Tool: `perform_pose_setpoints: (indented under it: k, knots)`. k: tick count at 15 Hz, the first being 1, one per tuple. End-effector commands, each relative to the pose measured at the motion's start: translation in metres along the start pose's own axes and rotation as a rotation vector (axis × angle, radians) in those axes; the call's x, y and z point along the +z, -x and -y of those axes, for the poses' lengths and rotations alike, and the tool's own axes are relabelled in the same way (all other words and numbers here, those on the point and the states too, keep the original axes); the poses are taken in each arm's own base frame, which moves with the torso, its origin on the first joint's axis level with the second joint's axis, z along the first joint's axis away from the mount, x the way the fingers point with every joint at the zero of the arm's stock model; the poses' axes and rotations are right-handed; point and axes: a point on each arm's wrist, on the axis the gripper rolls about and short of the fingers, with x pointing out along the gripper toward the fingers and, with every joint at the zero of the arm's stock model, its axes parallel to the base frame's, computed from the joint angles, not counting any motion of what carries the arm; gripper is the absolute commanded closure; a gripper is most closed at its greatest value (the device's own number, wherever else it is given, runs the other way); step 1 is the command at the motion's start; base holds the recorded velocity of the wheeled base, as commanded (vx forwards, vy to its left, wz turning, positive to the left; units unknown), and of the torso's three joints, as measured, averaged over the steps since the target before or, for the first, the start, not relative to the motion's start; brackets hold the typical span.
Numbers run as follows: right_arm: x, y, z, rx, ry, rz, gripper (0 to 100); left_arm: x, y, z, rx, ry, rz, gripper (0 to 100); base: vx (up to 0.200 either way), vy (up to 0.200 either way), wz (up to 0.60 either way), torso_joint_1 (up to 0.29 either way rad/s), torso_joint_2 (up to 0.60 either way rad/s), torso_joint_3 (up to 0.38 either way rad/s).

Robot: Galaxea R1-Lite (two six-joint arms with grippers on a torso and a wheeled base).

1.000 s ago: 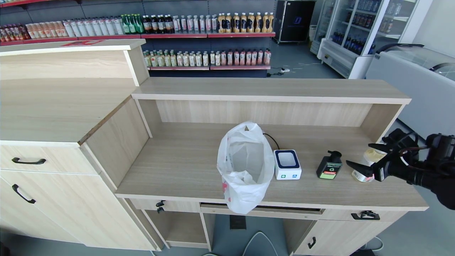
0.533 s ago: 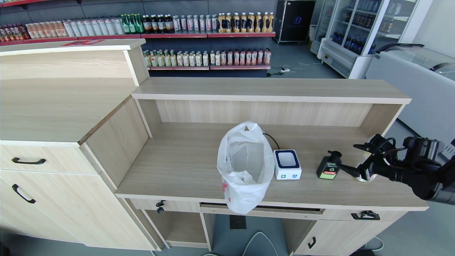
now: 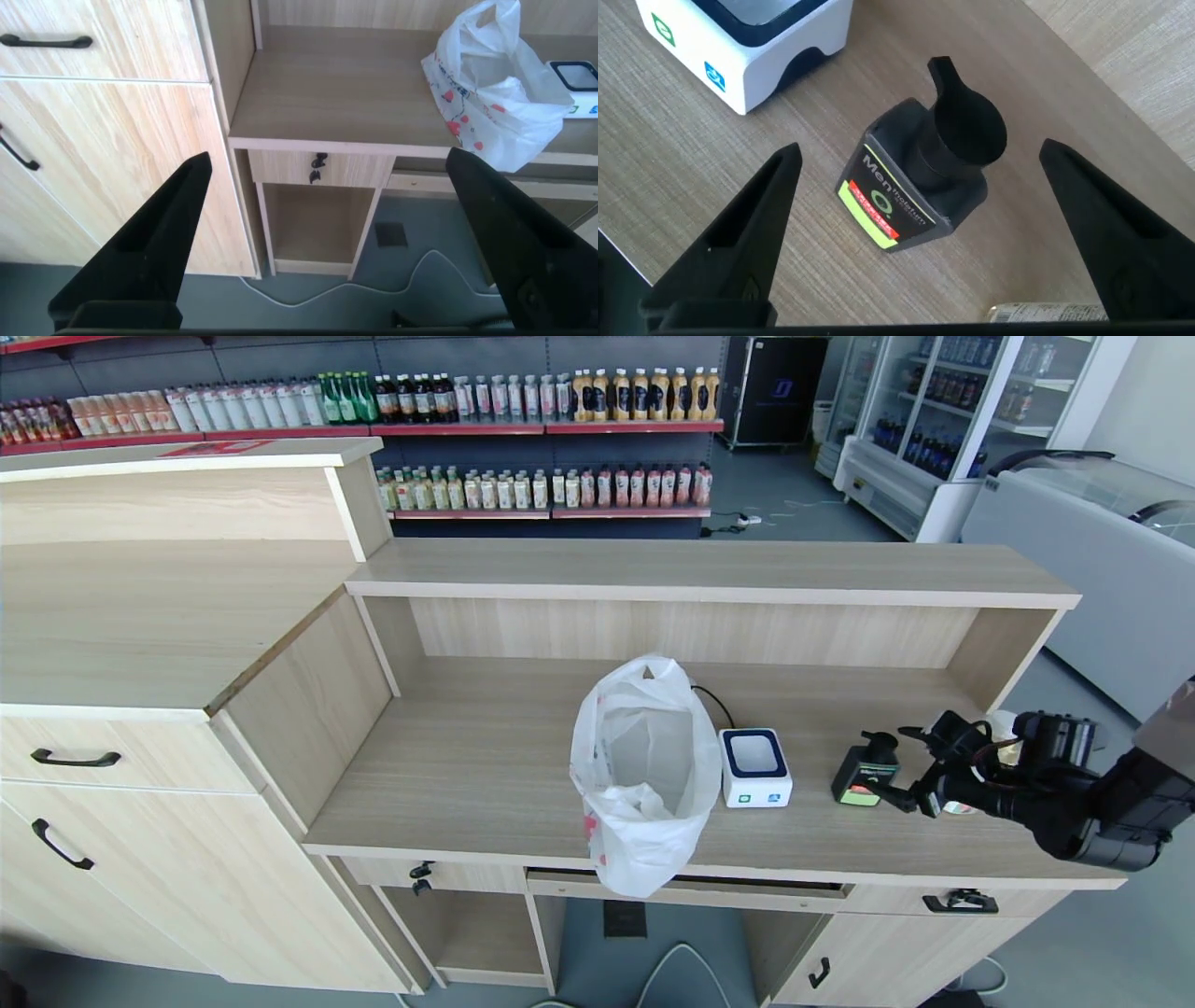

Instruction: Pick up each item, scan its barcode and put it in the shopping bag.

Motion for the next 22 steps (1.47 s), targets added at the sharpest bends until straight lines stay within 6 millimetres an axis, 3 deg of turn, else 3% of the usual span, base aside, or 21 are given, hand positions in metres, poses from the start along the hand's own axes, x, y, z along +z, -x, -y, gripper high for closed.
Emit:
perform_pose_setpoints:
  k: [1,11,19,20,22]
  knots:
    - [-0.012,-0.011,-0.005,0.017,-0.009,-0.005,0,0.000,0.000,0.000,0.000,0.001,0.000,0,0.000,0.000,0.00,0.000,0.00,0.000]
    - [-0.021,-0.057,-0.015,0.065,0.019,0.035,0,0.000,0.000,0.000,0.000,0.001,0.000,0,0.000,0.000,0.00,0.000,0.00,0.000]
    - [-0.023,-0.071,-0.030,0.100,0.049,0.041,0,0.000,0.000,0.000,0.000,0.001,0.000,0,0.000,0.000,0.00,0.000,0.00,0.000]
    - [-0.022,-0.073,-0.030,0.102,0.051,0.043,100,0.000,0.000,0.000,0.000,0.001,0.000,0,0.000,0.000,0.00,0.000,0.00,0.000]
    - [-0.021,-0.075,-0.030,0.102,0.056,0.047,100,0.000,0.000,0.000,0.000,0.001,0.000,0,0.000,0.000,0.00,0.000,0.00,0.000]
